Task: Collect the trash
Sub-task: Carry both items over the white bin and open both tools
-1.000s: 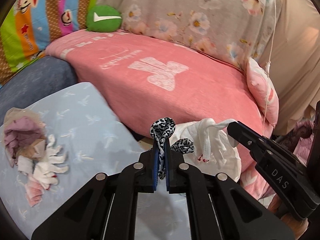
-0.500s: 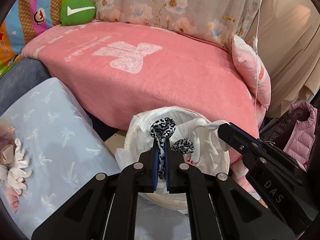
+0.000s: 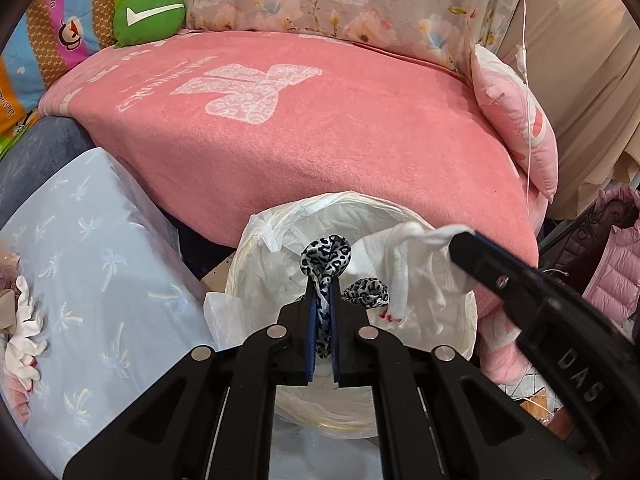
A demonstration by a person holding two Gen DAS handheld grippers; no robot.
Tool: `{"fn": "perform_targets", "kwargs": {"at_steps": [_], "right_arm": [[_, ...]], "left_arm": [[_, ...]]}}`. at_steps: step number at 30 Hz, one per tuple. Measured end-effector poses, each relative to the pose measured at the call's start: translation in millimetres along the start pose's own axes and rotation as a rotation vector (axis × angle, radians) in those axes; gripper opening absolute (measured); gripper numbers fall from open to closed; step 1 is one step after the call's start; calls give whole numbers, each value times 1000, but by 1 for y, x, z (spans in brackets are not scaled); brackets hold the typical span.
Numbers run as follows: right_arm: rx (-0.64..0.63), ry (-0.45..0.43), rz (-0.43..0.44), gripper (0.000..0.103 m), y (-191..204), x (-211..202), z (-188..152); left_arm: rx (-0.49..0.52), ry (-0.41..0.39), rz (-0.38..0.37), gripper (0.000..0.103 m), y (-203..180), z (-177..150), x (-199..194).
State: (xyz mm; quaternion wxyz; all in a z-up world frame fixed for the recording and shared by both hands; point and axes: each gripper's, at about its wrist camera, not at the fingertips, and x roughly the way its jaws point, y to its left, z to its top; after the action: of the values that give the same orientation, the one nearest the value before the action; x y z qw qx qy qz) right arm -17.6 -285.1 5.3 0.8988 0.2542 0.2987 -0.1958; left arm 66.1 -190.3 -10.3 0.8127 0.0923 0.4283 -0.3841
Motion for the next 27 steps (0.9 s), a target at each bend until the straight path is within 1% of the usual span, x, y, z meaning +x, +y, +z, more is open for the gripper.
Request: {"fn": "perform_targets", "kwargs": {"at_steps": [7, 14, 18, 19, 20, 23, 24, 25, 27], "right_arm": [[0, 7, 7, 4, 0, 6, 0], [-12, 23, 6, 4, 5, 12, -3], [-22, 28, 3, 5, 8, 14, -3], [-23, 30, 2, 5, 8, 15, -2], [-24, 33, 0, 5, 7, 16, -2], [-22, 44, -5, 6, 4, 19, -2], [-20, 47, -5, 8, 3, 20, -3], [-17, 49, -7, 10, 2, 21, -3], [-16, 46, -11, 10, 1, 20, -2]], "left_arm": [[10, 17, 2, 6, -4, -1, 9], [-1, 32, -5, 7, 1, -1, 12], [-23, 50, -2, 9, 6, -4, 15], [-31, 51, 6, 14, 8, -5, 15], [-36, 50, 5, 17, 10, -5, 16], [-40, 44, 22, 33, 13, -7, 14], [-43, 41, 38, 46, 15, -7, 13], [-45, 32, 50, 54, 16, -8, 11], [-42, 16, 62, 55, 19, -7, 8]]}}
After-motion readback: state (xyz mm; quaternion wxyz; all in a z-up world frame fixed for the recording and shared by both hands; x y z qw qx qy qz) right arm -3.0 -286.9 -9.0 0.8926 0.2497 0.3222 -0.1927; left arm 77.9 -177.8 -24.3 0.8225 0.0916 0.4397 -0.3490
